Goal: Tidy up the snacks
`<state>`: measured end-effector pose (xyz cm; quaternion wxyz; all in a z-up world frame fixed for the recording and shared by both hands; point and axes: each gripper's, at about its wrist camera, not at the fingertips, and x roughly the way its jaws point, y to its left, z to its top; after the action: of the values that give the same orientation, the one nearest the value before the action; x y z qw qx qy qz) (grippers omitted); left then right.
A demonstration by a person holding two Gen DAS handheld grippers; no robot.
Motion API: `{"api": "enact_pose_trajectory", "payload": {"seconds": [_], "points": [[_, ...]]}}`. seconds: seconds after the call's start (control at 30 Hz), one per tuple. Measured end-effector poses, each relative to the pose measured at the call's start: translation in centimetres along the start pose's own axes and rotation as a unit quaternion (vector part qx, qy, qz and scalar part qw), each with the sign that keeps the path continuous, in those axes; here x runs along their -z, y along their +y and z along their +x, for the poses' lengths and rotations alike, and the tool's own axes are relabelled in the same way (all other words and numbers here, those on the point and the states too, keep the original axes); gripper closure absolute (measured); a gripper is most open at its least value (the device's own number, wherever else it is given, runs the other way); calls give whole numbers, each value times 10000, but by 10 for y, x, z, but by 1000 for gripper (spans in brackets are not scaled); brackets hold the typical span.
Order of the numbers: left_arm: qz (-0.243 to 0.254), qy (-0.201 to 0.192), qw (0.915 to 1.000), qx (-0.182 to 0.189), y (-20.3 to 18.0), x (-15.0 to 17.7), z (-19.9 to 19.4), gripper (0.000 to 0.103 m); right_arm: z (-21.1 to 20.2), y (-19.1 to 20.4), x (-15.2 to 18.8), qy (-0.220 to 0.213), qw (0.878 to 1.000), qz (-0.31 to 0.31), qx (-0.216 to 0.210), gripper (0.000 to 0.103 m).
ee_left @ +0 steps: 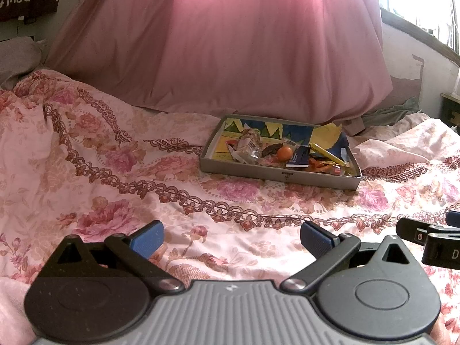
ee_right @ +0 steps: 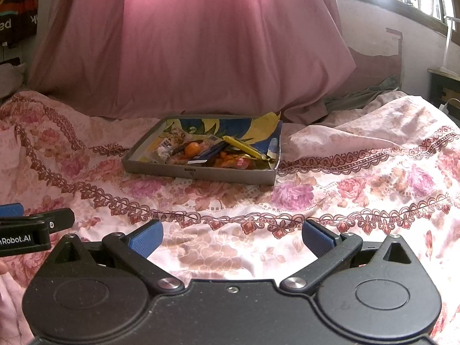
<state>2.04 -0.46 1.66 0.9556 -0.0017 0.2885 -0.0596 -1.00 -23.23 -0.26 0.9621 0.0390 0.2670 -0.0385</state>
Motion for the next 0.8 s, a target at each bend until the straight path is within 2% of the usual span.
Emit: {"api": "enact_pose_trajectory", "payload": {"seconds": [0.8], "points": [[0, 9, 10000, 1, 1, -1, 0, 0, 1, -2, 5, 19, 10000, -24, -7, 1]]}}
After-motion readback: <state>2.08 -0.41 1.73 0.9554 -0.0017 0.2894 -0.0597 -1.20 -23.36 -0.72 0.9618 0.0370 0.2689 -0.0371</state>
